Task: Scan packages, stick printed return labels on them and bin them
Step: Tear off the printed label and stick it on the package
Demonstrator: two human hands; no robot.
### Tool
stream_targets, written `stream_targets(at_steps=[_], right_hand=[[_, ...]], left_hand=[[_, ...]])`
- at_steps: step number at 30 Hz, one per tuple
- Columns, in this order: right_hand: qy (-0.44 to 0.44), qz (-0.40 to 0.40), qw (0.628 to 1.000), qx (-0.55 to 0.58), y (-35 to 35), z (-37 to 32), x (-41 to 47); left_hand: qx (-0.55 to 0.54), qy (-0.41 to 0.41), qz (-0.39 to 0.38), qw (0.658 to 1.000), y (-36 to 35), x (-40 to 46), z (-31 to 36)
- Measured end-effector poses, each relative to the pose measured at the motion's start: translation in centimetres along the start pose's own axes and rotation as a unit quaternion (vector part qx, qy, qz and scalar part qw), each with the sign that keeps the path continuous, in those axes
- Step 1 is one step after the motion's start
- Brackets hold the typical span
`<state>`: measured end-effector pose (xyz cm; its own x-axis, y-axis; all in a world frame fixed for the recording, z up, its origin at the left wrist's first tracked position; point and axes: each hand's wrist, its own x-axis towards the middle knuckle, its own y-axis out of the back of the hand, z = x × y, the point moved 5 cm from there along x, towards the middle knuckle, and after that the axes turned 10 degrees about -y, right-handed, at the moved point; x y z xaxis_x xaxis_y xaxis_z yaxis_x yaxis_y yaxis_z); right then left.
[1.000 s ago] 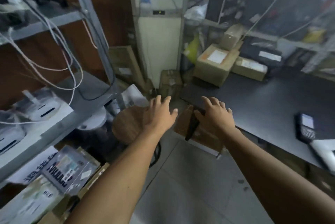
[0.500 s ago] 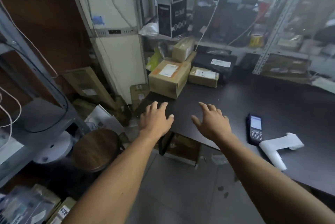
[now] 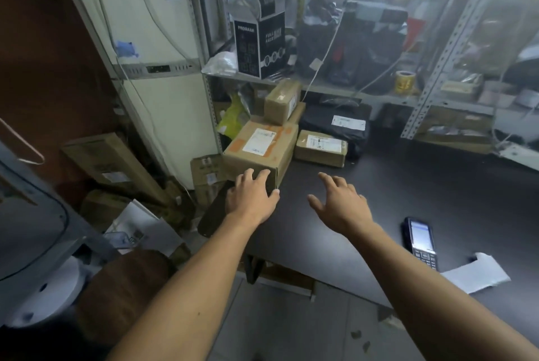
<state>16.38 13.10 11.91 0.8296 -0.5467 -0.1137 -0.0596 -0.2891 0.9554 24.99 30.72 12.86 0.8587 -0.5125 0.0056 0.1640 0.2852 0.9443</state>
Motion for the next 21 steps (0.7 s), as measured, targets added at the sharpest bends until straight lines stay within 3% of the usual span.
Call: stream_targets(at_steps=[12, 21], right_hand=[[-0.041, 0.001, 0.999, 0.016, 0.8, -3.7, 10.6], [-0.033, -0.035, 0.997, 0.066, -0.2, -4.4, 21.9]], left_hand=[[-0.010, -0.031, -0.008, 0.999, 0.8, 12.6, -2.3], [-0.053, 0.005, 0.003, 0.999, -0.5, 23.5, -3.8]])
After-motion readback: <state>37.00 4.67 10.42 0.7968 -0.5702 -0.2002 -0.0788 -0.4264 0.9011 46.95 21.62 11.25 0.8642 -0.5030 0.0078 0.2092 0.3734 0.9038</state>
